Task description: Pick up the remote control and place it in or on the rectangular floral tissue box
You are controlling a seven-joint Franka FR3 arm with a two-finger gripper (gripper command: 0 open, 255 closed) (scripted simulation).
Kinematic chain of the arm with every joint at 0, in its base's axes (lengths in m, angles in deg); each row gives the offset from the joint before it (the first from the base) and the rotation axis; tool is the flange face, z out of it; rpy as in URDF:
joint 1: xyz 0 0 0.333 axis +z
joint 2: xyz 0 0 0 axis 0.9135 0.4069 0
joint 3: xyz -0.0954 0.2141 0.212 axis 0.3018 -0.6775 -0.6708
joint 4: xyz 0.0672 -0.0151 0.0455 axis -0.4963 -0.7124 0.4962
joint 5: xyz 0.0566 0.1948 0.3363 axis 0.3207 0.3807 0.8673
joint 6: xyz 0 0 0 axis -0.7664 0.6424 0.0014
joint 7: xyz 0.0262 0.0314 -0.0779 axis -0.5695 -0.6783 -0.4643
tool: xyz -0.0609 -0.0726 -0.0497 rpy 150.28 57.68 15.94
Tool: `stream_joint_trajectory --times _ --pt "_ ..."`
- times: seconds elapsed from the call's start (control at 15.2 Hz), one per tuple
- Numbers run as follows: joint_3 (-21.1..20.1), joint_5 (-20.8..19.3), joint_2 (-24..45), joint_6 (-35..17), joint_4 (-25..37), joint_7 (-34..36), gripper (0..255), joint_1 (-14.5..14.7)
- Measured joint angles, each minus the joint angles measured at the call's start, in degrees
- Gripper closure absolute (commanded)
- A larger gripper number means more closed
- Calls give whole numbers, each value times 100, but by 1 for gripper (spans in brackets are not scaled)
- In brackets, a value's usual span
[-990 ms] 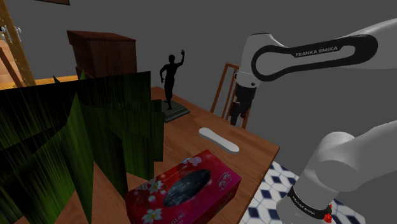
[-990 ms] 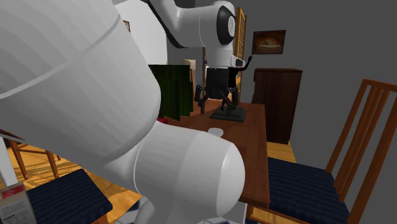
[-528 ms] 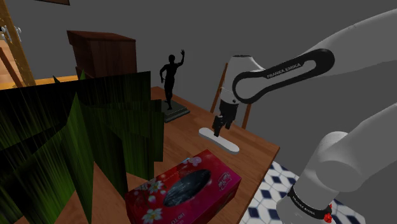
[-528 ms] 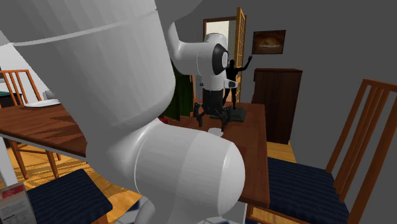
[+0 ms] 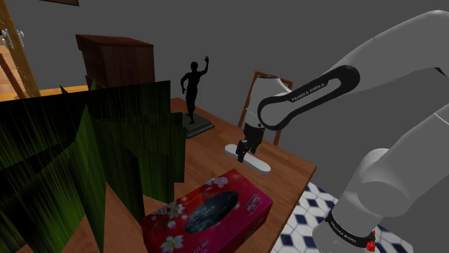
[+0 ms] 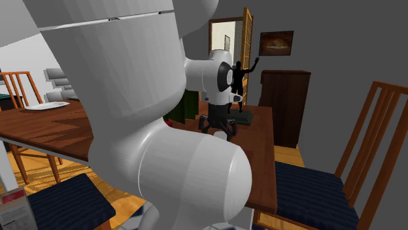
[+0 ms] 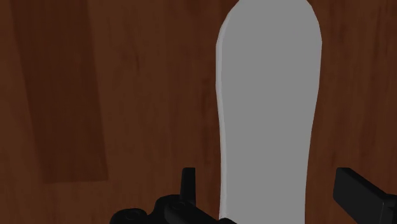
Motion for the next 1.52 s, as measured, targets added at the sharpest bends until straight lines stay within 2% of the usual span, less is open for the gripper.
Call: stream_joint_trajectory --times 0.46,0.53,1.19,1.52 --pt "-3 -4 62 -76 -11 1 0 -3" --pt "-3 -4 62 -76 -11 1 255 -3" --pt "-3 -4 63 -77 -12 1 255 -3" --pt "7 4 -199 313 120 8 255 7"
